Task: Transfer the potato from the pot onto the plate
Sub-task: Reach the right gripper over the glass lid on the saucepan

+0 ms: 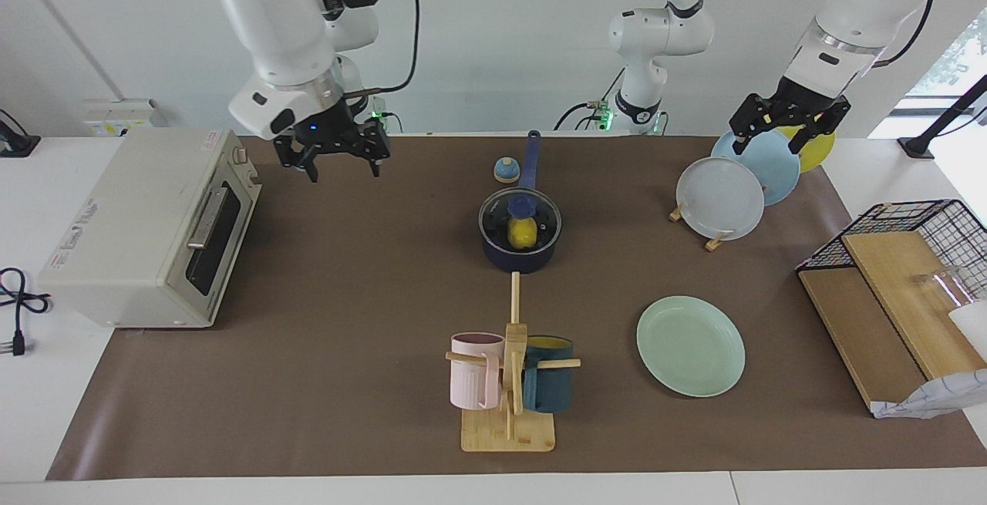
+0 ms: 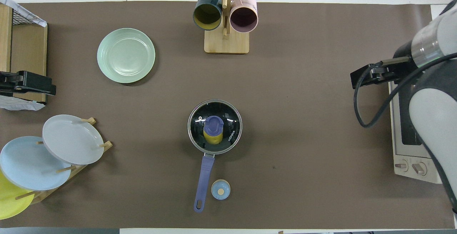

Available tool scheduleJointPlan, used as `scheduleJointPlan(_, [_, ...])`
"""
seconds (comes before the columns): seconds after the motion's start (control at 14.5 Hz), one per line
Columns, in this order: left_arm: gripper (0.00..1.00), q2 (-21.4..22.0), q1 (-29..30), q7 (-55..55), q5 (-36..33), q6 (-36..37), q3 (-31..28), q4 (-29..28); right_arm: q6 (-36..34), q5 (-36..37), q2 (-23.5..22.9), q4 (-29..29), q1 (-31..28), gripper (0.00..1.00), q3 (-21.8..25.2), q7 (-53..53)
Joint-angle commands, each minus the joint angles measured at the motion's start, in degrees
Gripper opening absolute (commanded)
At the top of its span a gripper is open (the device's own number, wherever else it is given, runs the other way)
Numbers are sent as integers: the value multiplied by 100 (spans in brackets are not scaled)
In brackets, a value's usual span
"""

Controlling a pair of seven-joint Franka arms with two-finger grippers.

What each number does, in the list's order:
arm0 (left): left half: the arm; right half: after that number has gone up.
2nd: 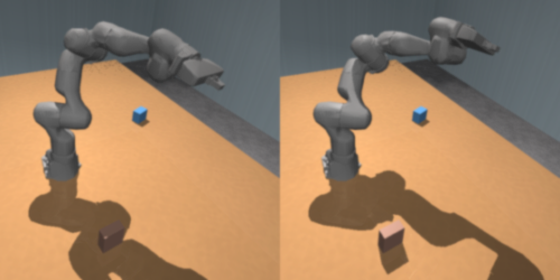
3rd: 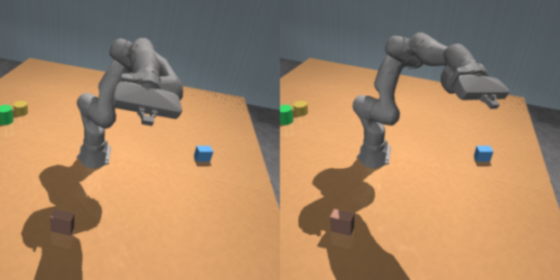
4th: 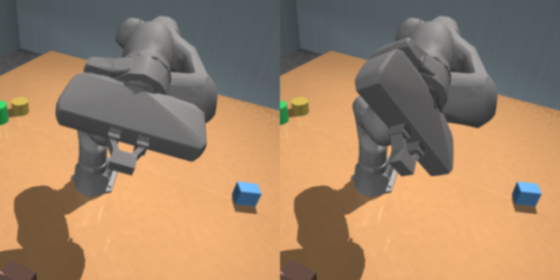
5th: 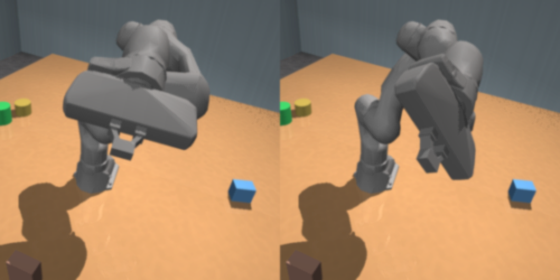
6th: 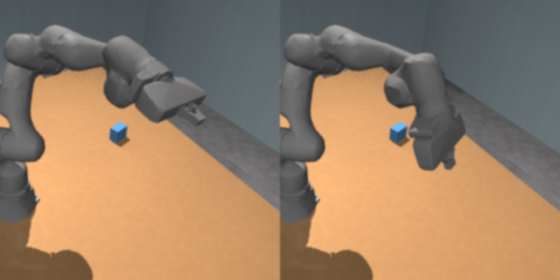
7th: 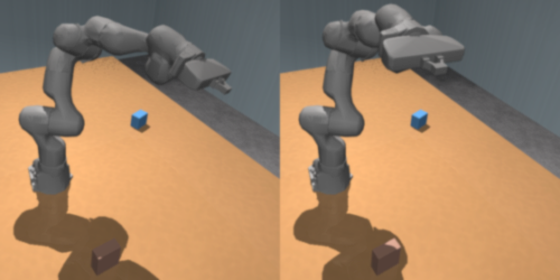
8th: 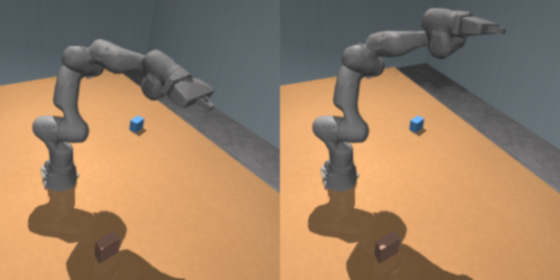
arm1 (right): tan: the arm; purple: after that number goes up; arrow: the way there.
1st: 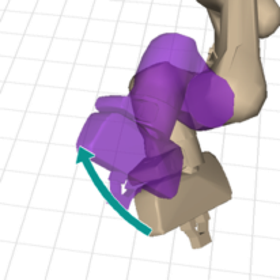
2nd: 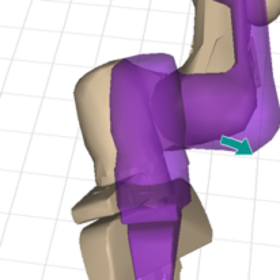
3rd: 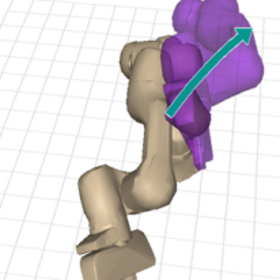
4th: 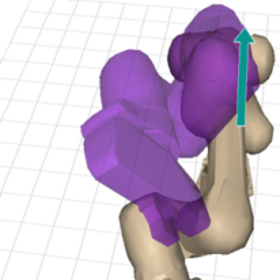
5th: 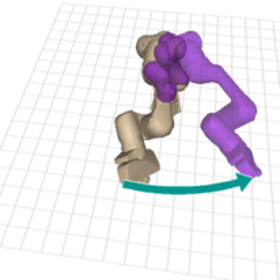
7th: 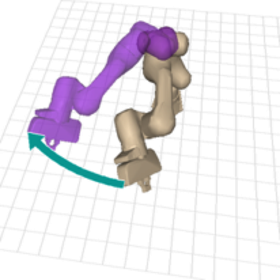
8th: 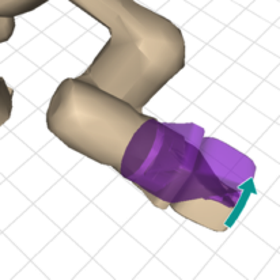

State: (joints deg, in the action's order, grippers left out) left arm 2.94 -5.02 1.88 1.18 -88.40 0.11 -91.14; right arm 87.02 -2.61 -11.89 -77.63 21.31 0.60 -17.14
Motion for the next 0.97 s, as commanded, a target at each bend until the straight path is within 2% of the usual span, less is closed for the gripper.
scheduleJointPlan(0.0, [100,155,-87,76,-57,-116,-38,-202,576,-90,-418,187,645,100,2,-1086])
scheduleJointPlan(0.14, [100,155,-87,76,-57,-124,-29,-193,1235,-91,-725,74,1014,100,-16,-1239])
scheduleJointPlan(0.34, [100,155,-96,76,-57,-142,-38,-193,1589,-64,-709,-392,1165,100,-25,-1257])
scheduleJointPlan(0.69, [100,163,-96,76,-57,-177,-38,-211,2187,-12,-893,-735,1876,100,-25,-1863])
scheduleJointPlan(0.9, [100,163,-96,67,-57,-291,-38,-237,2687,312,-798,-1357,2035,100,-25,-1881])
